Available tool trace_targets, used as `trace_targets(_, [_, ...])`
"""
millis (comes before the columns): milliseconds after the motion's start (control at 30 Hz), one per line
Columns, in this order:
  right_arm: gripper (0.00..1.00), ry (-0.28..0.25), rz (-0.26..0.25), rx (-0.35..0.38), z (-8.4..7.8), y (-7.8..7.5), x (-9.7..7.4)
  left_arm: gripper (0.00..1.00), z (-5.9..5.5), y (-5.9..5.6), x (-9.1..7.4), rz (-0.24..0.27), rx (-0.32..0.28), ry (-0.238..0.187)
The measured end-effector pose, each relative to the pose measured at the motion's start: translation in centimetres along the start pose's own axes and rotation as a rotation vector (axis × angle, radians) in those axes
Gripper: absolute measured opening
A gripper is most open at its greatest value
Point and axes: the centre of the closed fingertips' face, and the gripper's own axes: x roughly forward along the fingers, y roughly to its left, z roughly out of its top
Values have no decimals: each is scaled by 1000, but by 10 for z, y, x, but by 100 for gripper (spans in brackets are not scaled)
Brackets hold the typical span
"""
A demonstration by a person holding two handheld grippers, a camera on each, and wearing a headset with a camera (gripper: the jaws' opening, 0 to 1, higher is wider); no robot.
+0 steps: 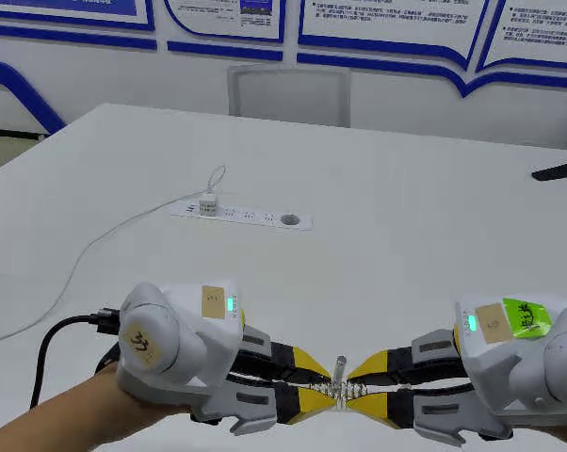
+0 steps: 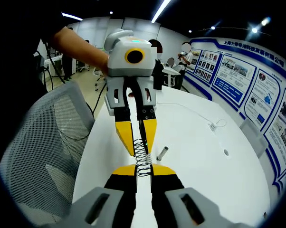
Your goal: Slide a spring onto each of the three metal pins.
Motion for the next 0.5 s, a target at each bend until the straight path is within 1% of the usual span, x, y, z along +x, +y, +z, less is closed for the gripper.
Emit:
trace_targets(100, [11, 1, -3, -16, 1, 0, -1, 9, 1, 0, 0, -4, 3, 2])
trace_targets(167, [11, -4, -5, -14, 2, 0, -2, 9, 2, 0, -1, -7, 0, 0])
trace_targets(267, [12, -20, -12, -17, 4, 1, -3, 9, 4, -1, -3, -14, 16, 0])
trace_targets(400, [12, -17, -23, -34, 6, 0, -2, 9, 4, 0, -4, -11, 28, 8])
trace_targets(500, [12, -20, -25, -34, 7, -1, -2, 9, 5, 1, -5, -12, 44, 12])
